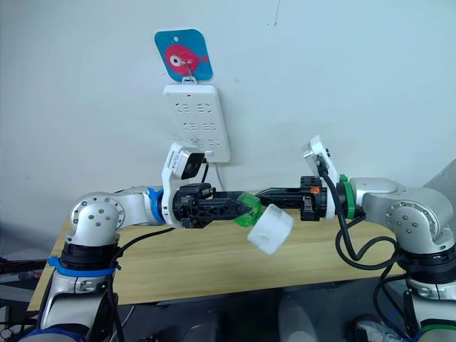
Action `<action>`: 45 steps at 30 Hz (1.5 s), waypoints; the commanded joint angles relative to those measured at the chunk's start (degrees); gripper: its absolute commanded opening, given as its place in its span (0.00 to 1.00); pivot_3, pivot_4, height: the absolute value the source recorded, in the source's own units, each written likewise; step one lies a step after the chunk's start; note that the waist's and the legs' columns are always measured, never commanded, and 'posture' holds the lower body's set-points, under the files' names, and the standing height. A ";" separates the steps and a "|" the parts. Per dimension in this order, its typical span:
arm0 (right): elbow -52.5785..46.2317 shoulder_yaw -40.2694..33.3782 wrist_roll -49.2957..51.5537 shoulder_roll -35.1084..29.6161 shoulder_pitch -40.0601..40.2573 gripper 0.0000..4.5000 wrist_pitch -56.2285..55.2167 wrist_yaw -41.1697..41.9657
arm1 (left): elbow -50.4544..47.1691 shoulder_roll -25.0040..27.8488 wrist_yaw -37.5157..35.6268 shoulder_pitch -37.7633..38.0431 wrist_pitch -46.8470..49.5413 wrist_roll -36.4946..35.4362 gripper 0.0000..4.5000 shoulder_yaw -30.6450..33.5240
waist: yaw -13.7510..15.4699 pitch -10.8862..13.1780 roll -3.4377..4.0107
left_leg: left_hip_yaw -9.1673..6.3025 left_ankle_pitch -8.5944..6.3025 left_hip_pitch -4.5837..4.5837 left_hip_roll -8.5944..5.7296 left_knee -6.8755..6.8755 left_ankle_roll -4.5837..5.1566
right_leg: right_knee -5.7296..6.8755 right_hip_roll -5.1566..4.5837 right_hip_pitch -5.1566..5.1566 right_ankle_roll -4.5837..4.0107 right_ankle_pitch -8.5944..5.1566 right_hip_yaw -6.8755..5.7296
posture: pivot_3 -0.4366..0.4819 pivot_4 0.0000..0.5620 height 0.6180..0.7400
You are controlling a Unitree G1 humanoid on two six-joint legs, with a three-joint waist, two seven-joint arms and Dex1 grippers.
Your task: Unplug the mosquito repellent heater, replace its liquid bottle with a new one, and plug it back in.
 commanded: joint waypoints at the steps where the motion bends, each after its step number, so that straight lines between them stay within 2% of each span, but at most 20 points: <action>1: 1.03 -1.60 -2.05 0.53 -1.16 0.00 -1.42 -2.73 | -1.58 1.11 -1.31 -0.25 -2.33 0.86 0.50 1.87 | -0.01 0.00 0.00 | 0.00 0.00 0.00 0.00 0.00 0.00 | 0.00 0.00 0.00 0.00 0.00 0.00 | 0.31 0.27 0.95; 4: 3.45 -4.81 -1.44 -0.07 -1.66 0.00 -1.04 -3.85 | -1.92 1.94 -1.72 0.58 -4.36 3.48 0.50 1.37 | 0.08 0.00 0.00 | 0.01 0.01 -0.01 -0.02 0.01 -0.01 | 0.00 -0.01 0.00 0.00 0.00 0.01 | 0.31 0.27 0.95; 7: 4.20 -7.50 -2.06 -1.48 -0.46 0.14 -1.53 -4.91 | -2.50 3.00 -3.15 1.72 -8.92 8.80 0.50 -0.17 | 0.07 0.00 0.00 | 0.02 0.02 -0.01 -0.02 0.00 -0.03 | -0.01 -0.01 0.00 0.00 0.00 0.01 | 0.30 0.27 0.95; 12: 4.94 -14.92 2.95 -2.66 2.84 0.53 1.96 -8.94 | -3.48 2.41 -4.76 3.79 -21.22 20.51 0.50 -3.70 | 0.21 0.00 0.00 | 0.03 0.00 -0.01 -0.02 -0.03 0.01 | -0.03 -0.01 0.01 0.00 0.00 0.02 | 0.30 0.27 0.95; 17: 6.74 -21.64 10.30 -1.44 7.98 0.94 6.03 -16.16 | -1.94 -0.60 -5.53 5.59 -36.09 31.56 0.50 -6.59 | 0.13 0.00 0.00 | 0.09 -0.01 -0.02 -0.02 -0.04 0.02 | -0.03 -0.01 0.01 0.00 0.00 0.07 | 0.29 0.28 0.95; 18: 7.47 -22.67 12.21 -1.22 9.06 1.00 7.00 -17.64 | -1.22 -1.61 -5.10 5.67 -39.65 33.88 0.50 -6.74 | 0.11 0.00 0.00 | 0.10 -0.02 -0.02 -0.02 -0.04 0.03 | -0.02 -0.01 0.01 0.00 0.00 0.07 | 0.28 0.28 0.95; 24: 10.67 -22.81 29.06 -0.01 13.61 1.00 10.66 -29.52 | 1.02 -5.13 -5.64 5.65 -50.70 39.66 0.50 -6.58 | -0.01 0.00 0.01 | 0.14 -0.02 -0.01 -0.01 -0.04 0.04 | -0.01 0.00 0.02 -0.01 0.00 0.12 | 0.28 0.28 0.95; 27: 10.80 -19.47 35.27 -1.02 14.87 1.00 10.38 -35.64 | 0.61 -5.71 -4.30 5.05 -44.73 35.00 0.50 -4.88 | -0.04 -0.01 0.01 | 0.16 -0.02 -0.01 -0.01 -0.04 0.05 | 0.00 0.01 0.02 -0.01 0.00 0.13 | 0.29 0.27 0.95; 31: 11.94 -15.33 50.17 -1.80 16.79 1.00 4.78 -43.65 | 0.80 -5.79 -2.54 3.01 -37.45 29.50 0.50 -2.09 | -0.09 -0.01 0.01 | 0.11 -0.02 -0.03 -0.01 -0.02 0.05 | 0.01 0.02 0.03 0.00 0.00 0.09 | 0.30 0.27 0.95; 37: 10.65 -13.68 51.53 4.91 16.41 1.00 2.44 -44.19 | 0.48 -6.96 0.24 1.24 -31.32 24.75 0.50 0.48 | -0.08 -0.04 0.03 | 0.07 -0.02 -0.02 0.00 0.01 0.05 | 0.01 0.05 0.06 0.00 0.00 0.05 | 0.31 0.25 0.95; 45: 10.85 -14.15 51.53 13.44 13.08 1.00 -0.21 -49.67 | -1.45 -6.96 0.90 1.19 -27.29 21.68 0.50 0.68 | -0.08 -0.05 0.05 | 0.03 -0.01 -0.02 0.00 0.01 0.02 | 0.01 0.05 0.05 0.00 0.00 0.04 | 0.32 0.24 0.95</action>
